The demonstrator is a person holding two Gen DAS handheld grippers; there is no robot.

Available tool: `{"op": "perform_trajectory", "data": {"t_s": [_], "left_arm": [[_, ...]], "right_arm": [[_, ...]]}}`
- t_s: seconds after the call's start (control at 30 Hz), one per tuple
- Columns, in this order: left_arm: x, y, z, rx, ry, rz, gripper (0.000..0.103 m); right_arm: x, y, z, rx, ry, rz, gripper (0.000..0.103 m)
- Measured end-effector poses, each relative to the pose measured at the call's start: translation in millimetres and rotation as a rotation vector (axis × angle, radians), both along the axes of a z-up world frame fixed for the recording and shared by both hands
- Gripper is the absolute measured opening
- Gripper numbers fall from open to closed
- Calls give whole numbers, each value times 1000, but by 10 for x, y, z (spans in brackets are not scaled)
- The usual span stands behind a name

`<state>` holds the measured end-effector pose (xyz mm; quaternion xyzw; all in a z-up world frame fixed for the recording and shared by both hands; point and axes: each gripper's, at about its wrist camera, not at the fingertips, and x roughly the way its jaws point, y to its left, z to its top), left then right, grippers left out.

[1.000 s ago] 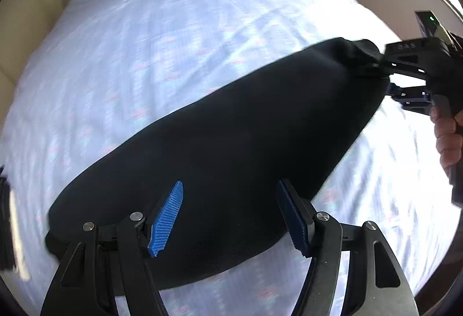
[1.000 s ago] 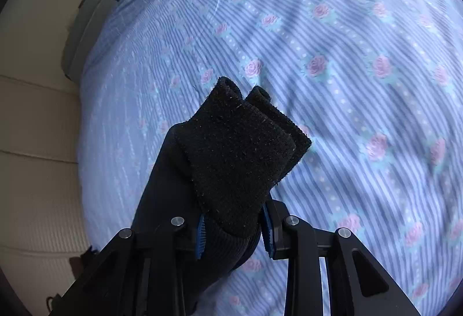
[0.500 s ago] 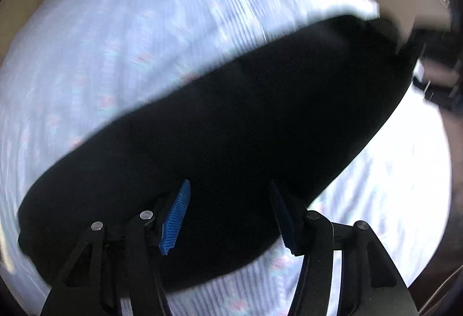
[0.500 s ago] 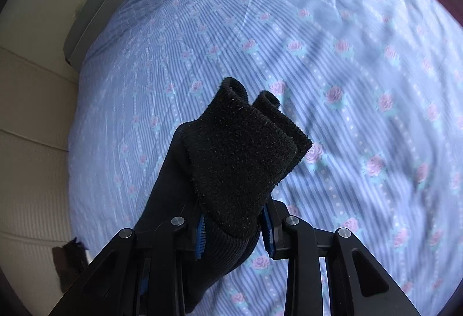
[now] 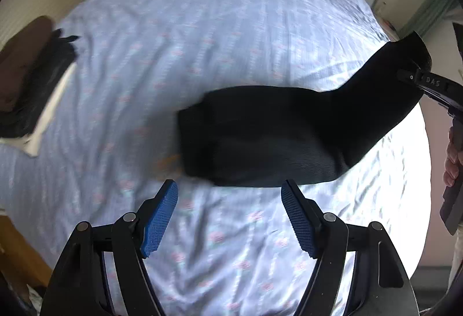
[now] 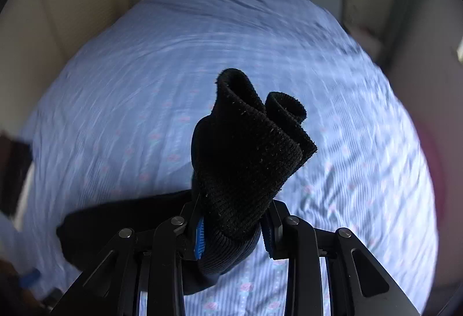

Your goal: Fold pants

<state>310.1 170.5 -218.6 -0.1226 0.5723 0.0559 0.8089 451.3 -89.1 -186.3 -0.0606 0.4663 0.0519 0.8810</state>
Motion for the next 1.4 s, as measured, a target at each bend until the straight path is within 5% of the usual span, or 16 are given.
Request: {"op": "perform_trajectory", "data": {"t_s": [0.27,0.6,0.77,1.03,1.17,1.27,1.4], "left_arm": [[-284,485,317,15,-66,25,73],[-516,1118,377,45,-70,44,73],[-693,1513,353,62,-48,103,73],[-833,1935,370,85,-44,198,73],[-789,1960,424,70,-70,195,74],[-722,1832,465,62,-94,159,79],[-514,1439,441,29,-110,50,82]], "right_arm": [[-354,881,32,-126,21,149,32],[-797,1938,-324,-292,101,330,33],[-952,2308,-481,-329,142,379,45],[-1232,2587,-577,-96,269,455,54],[-1456,2403,-261,148,267,481,56],[-1541,2038,-45,236,219,411,70],[-1392,1190,45,300,182,187,71]]}}
